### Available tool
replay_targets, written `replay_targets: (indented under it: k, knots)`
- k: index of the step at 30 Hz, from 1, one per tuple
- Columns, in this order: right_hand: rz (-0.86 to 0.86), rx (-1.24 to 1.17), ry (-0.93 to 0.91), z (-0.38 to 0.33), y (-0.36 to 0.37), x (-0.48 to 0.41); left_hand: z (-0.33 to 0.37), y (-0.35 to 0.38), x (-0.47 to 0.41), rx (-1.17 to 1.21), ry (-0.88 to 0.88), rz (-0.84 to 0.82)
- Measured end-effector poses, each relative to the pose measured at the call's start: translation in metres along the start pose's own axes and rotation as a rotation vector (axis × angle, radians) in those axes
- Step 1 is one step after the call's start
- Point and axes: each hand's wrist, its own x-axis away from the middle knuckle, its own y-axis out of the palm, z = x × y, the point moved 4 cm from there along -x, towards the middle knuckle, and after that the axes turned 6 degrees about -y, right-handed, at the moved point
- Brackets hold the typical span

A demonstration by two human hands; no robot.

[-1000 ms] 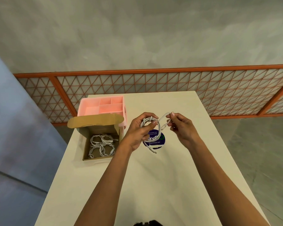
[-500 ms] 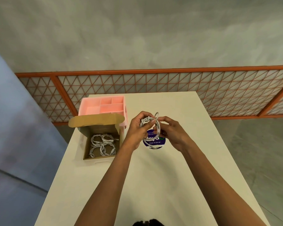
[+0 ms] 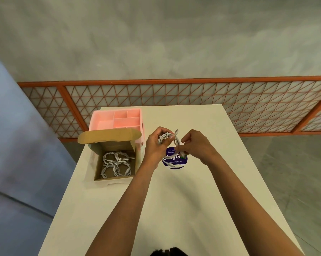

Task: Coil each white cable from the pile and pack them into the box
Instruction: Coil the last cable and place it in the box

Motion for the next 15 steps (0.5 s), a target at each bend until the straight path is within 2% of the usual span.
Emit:
replay_targets:
  k: [6,15]
  knots:
    - [-0.274,-0.183,0.064,-0.006,0.001,0.007,-0.005,-0.010,-0.002,0.014,0.016,0.052]
    - [-0.436,-0.048,-0.028,-0.013,-0.005,0.016,-0.021,-0.015,-0.004,-0.089,0.041,0.092]
